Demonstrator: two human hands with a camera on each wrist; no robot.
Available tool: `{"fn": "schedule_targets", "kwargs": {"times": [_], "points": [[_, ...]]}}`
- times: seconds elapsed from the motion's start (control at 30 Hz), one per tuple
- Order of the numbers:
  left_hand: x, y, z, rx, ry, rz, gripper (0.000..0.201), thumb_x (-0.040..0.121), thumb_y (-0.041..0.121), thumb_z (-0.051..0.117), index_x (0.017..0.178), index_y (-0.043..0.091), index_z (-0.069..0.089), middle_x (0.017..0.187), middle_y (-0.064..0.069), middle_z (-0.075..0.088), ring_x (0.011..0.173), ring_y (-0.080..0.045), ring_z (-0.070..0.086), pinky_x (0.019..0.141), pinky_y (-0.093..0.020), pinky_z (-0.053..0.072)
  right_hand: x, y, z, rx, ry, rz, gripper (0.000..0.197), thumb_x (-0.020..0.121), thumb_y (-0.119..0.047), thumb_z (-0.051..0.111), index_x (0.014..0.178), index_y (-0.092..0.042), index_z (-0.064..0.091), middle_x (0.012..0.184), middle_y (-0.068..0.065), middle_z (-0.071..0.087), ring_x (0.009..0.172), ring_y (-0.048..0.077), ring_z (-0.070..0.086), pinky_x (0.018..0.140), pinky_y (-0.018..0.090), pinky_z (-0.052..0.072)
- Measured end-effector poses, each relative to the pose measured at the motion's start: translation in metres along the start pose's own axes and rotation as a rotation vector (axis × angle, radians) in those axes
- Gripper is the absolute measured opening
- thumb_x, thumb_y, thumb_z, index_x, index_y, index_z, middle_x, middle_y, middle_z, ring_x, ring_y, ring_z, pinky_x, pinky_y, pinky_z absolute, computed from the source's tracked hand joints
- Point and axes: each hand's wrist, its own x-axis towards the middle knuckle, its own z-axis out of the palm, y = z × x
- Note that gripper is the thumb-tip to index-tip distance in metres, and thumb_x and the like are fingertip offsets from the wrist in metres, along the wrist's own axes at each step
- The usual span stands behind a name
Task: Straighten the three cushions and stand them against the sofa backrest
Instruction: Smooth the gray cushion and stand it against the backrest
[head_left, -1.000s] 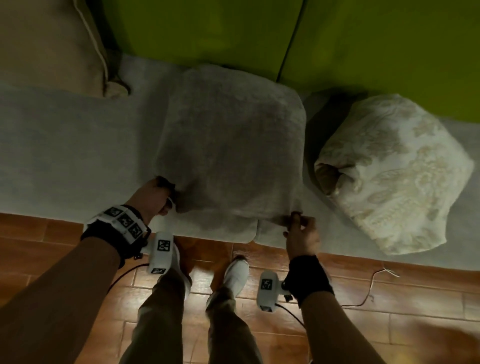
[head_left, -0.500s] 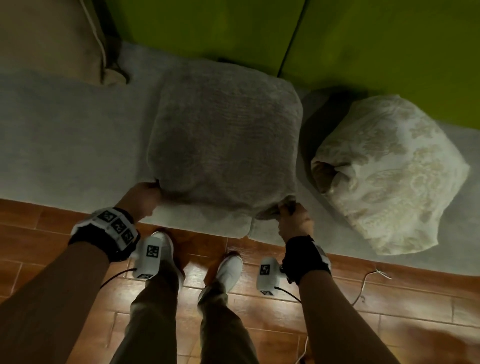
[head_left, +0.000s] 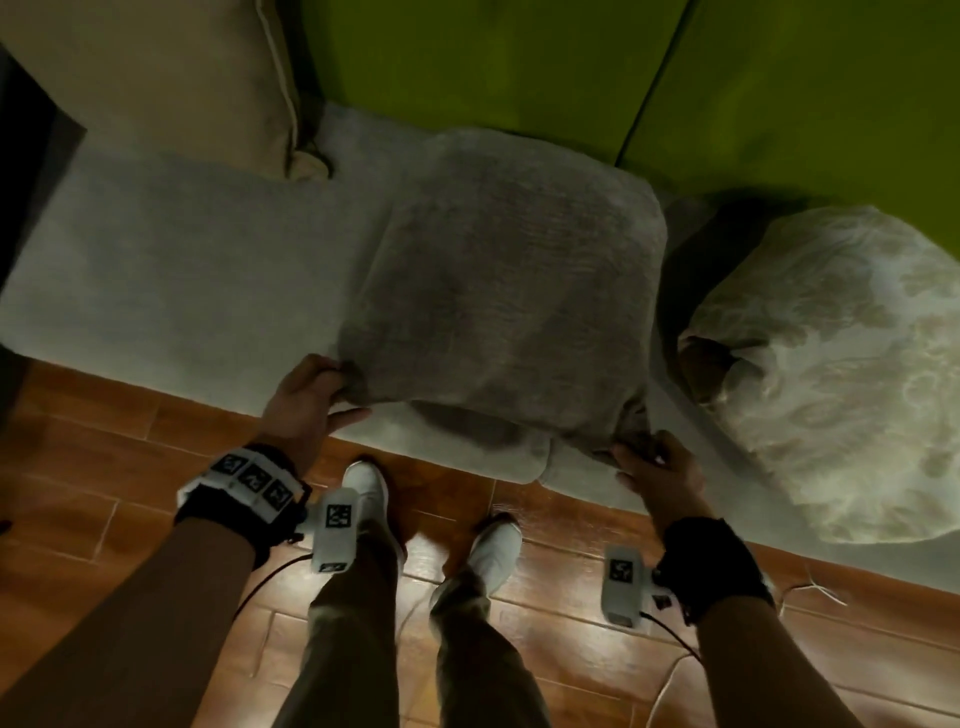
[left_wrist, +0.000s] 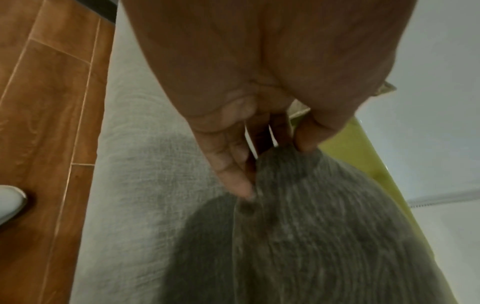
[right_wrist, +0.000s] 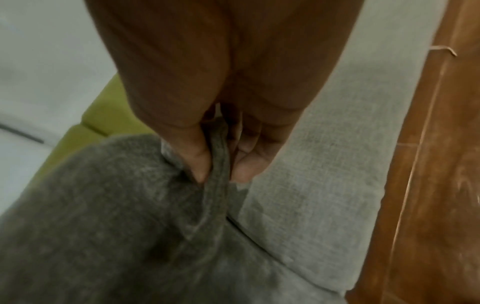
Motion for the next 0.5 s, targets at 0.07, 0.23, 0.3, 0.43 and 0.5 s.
{"fn": "schedule_targets", "kwargs": {"times": [0.07, 0.23, 0.3, 0.43, 0.5], "points": [[0.002, 0.004, -0.001, -0.021, -0.012, -0.015, 0.016, 0.094, 0.001, 0.05, 0.088, 0.013, 0.058, 0.088, -0.009, 0.066, 0.089, -0.028, 0.068, 0.078, -0.045, 0.057, -0.004, -0.003, -0.001, 0.168, -0.037, 0.02, 0.015, 0.084, -0.023, 0.081, 0.088, -0.023, 0.066, 0.104, 0.01, 0.068, 0.109, 0.031, 0.067, 0.089, 0.043, 0.057], [0.011, 0.008, -0.005, 0.062, 0.051, -0.113, 0.016, 0.094, 0.002, 0.049, 0.1, 0.007, 0.062, 0.092, -0.013, 0.068, 0.079, -0.026, 0.069, 0.067, -0.036, 0.057, -0.008, 0.001, -0.011, 0.338, -0.108, 0.086, 0.064, 0.067, -0.064, 0.08, 0.108, -0.017, 0.067, 0.114, 0.008, 0.071, 0.111, 0.026, 0.068, 0.081, 0.031, 0.06], [0.013, 0.002, -0.008, 0.234, 0.022, -0.074, 0.02, 0.089, 0.006, 0.062, 0.108, 0.01, 0.063, 0.096, -0.013, 0.072, 0.084, -0.025, 0.07, 0.066, -0.032, 0.056, -0.009, 0.006, -0.01, 0.247, -0.126, 0.043, 0.093, 0.035, -0.073, 0.09, 0.111, -0.023, 0.068, 0.116, 0.009, 0.07, 0.108, 0.026, 0.068, 0.082, 0.032, 0.058], [0.014, -0.004, -0.011, 0.398, 0.027, -0.066, 0.02, 0.084, 0.005, 0.069, 0.103, 0.011, 0.072, 0.097, -0.013, 0.075, 0.088, -0.023, 0.072, 0.07, -0.028, 0.061, -0.005, 0.007, -0.01, 0.094, -0.156, 0.055, 0.066, 0.04, -0.061, 0.095, 0.097, -0.033, 0.077, 0.109, 0.008, 0.074, 0.102, 0.023, 0.07, 0.087, 0.035, 0.053], [0.019, -0.007, -0.013, 0.34, 0.144, -0.08, 0.013, 0.087, 0.001, 0.065, 0.097, 0.009, 0.07, 0.097, -0.016, 0.073, 0.083, -0.025, 0.072, 0.07, -0.034, 0.062, -0.001, 0.005, -0.011, 0.092, -0.118, 0.075, 0.024, 0.077, -0.031, 0.086, 0.098, -0.027, 0.074, 0.112, 0.018, 0.071, 0.101, 0.031, 0.068, 0.084, 0.037, 0.054]]}}
